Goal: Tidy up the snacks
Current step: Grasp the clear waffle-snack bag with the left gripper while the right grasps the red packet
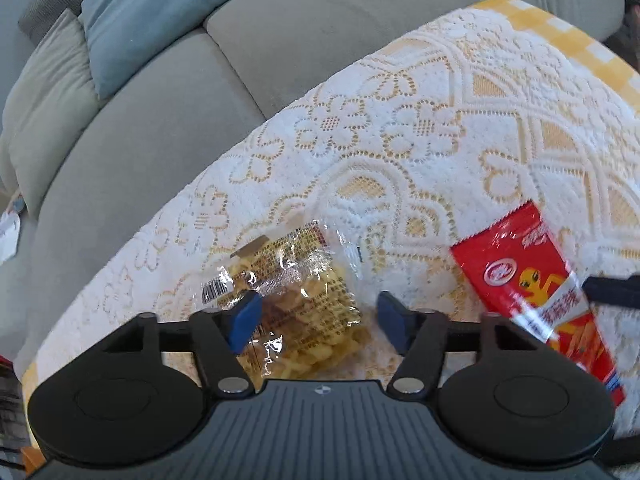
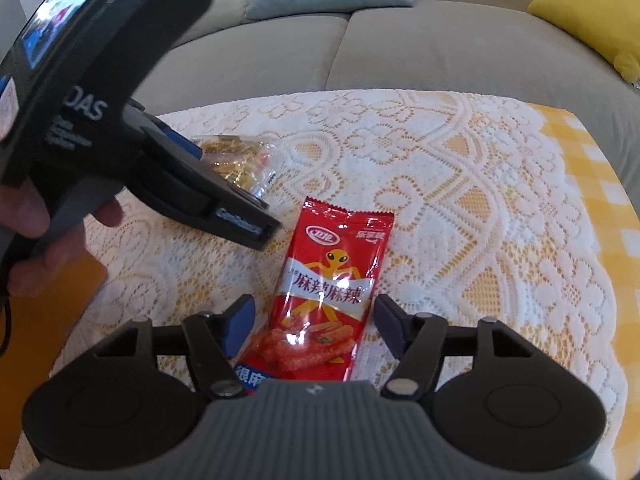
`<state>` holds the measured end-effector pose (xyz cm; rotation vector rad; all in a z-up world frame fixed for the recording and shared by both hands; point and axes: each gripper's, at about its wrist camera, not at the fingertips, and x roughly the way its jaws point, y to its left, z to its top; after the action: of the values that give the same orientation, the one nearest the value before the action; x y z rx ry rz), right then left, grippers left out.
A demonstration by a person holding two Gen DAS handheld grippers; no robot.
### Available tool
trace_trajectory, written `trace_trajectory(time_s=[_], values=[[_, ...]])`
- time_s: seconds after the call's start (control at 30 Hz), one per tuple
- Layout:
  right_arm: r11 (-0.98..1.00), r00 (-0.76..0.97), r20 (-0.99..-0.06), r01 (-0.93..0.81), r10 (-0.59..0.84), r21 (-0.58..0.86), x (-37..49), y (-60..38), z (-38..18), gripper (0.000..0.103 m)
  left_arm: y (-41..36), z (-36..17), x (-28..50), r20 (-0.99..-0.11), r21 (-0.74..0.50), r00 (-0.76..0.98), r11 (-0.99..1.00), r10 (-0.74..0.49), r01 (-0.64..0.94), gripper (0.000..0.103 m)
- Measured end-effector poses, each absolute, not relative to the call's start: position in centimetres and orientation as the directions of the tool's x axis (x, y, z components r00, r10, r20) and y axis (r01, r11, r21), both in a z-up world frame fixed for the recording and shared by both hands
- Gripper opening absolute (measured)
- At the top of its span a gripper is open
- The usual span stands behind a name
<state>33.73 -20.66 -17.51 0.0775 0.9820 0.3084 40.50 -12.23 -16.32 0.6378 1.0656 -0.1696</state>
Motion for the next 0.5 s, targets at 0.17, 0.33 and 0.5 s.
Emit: trace_trajectory(time_s=[0.17,0.33,0.5], values=[[0.962,0.535,-0.805,-0.226,0.255,0.155,33.7,-20.5,-17.4,0.046,-11.8,-15.5,39.7,-0.833,0.440,0.521,0.794,0.187,0.419,0.033],[0.960,0.547,-0.802,-0.256,0.239,0.111,33.3,-20.0,-16.9,0.039,-11.0,-13.4,38.2,-0.823,0.406,0.549,0.825,0.144,0.392,0.023],[0.953,0.522,-0.810,-0.267,0.267,0.143,32.7,-20.1,-16.4,0.036,-10.6,-10.6,34.5,-0.823,0.329,0.565,0.862,0.061,0.386,0.018]])
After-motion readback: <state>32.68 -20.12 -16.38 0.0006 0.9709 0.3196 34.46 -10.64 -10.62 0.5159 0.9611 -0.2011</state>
